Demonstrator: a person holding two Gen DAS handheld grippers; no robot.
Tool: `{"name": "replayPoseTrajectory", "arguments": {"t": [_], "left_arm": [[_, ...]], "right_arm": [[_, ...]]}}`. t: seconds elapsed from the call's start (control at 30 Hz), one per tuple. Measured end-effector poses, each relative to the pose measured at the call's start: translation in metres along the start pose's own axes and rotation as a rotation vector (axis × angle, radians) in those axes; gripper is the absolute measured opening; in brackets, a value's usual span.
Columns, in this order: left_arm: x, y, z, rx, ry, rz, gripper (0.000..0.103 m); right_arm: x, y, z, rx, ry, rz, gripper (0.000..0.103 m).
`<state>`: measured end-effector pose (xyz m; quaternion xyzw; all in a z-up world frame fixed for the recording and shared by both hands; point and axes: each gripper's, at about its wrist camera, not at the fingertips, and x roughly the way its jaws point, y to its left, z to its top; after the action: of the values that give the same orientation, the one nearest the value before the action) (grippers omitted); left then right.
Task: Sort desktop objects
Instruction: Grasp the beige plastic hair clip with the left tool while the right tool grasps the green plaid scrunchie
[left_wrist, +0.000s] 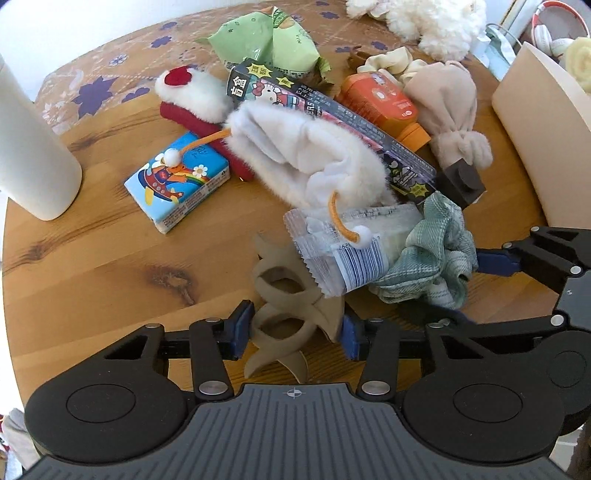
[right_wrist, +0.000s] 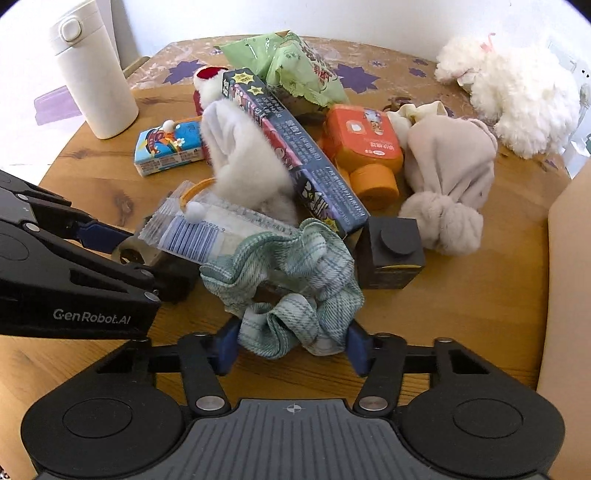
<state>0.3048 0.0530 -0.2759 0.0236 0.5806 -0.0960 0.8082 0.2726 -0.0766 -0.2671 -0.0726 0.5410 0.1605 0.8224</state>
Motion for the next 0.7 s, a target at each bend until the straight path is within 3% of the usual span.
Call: {"name": "replayPoseTrajectory", "arguments": {"t": [0.03,0.1,0.2,0.7], "left_arm": [[0.0,0.0,0.0,0.0,-0.001,-0.001,0.049],[-0.001,0.0,0.001,-0.002,-0.003,0.003,0.049],[-0.001,0.001,0.0,-0.02,-0.004,0.014,0.049],[-0.032,0.014,-0.008,-0.068,-0.079,0.064,0.049]], "right_arm": [[0.0,-0.001,0.0,-0.006,-0.001,-0.004,0.042],[-0.003,-0.004,-0.002,-0.017,-0.006,-0.001,0.026],[-0.003,-0.007,-0.002,-0.019,-0.006,0.002,0.015],[-0.037,-0.024,-0.018,-0.046,-0.042,-0.007,0.009]]}}
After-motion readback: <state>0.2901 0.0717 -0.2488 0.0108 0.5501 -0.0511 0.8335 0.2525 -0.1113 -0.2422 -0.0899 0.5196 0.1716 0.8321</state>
